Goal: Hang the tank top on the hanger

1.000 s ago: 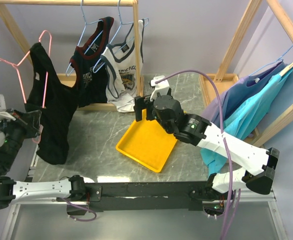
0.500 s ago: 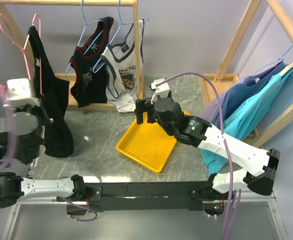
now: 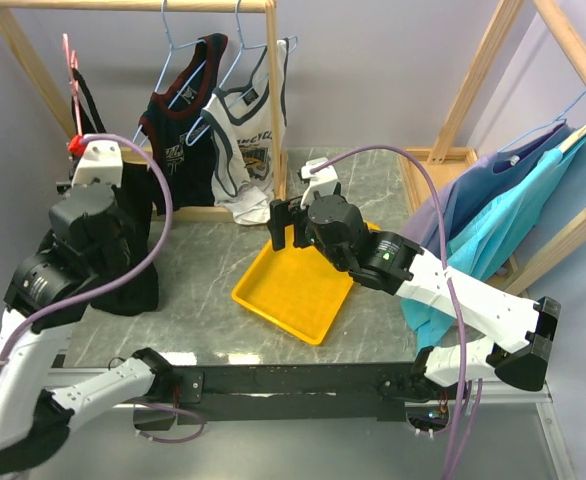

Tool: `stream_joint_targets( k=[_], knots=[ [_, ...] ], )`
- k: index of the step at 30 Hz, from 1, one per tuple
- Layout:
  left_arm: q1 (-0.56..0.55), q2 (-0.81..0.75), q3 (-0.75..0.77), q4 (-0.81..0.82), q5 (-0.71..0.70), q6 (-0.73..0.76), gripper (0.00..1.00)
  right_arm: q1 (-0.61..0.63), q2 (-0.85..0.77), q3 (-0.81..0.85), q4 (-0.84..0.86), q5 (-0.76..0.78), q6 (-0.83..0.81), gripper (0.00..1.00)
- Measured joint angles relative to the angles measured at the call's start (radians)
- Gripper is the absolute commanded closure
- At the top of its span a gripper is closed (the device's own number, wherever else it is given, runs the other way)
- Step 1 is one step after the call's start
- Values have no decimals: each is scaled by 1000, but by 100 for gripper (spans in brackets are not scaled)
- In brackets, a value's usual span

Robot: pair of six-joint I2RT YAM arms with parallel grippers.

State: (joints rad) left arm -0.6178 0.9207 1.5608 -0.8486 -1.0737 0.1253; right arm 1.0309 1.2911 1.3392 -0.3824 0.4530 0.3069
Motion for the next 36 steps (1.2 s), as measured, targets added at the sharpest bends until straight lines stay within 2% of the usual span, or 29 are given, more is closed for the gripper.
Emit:
stream_joint_targets(
  k=[9,18,23,27,36],
  knots=[
    [414,73,-4,32,451,-83,99,0,13,20,-32,-32,-1,0],
    [745,99,-17,108,871,-149,99,0,24,37,-69,-54,-6,0],
    [938,204,54,135,1098,-172,99,0,43,60,-91,-77,-7,0],
    [1000,304,122,147,1212,-179,99,0,74,87,-100,-87,-8,0],
    [1022,483,321,125,1349,-190,99,0,112,119,-116,-100,-10,0]
  ],
)
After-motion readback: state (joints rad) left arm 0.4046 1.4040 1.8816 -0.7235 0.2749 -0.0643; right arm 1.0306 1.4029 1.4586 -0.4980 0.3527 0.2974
